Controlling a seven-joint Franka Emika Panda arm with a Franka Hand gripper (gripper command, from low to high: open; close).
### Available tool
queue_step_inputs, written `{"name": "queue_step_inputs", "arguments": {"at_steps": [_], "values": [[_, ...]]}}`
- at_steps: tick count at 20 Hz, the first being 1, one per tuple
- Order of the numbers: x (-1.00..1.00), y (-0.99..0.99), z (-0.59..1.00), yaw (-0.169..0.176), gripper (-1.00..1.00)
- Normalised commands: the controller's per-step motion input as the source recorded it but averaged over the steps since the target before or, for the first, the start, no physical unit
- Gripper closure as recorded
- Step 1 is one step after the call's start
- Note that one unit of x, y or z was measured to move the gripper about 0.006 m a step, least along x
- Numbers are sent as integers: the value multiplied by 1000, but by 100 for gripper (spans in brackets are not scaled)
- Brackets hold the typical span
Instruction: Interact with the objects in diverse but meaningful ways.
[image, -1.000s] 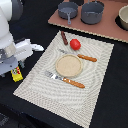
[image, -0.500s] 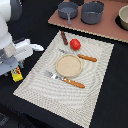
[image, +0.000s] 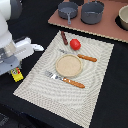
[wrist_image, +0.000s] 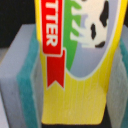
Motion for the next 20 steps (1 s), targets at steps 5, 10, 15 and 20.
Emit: {"name": "queue_step_inputs", "arguments": {"at_steps": [5, 10, 15, 20], "values": [[912, 26, 868, -2, 100], [1000, -10, 630, -21, 100], [994, -187, 377, -62, 100], [922, -248, 144, -75, 100]]}}
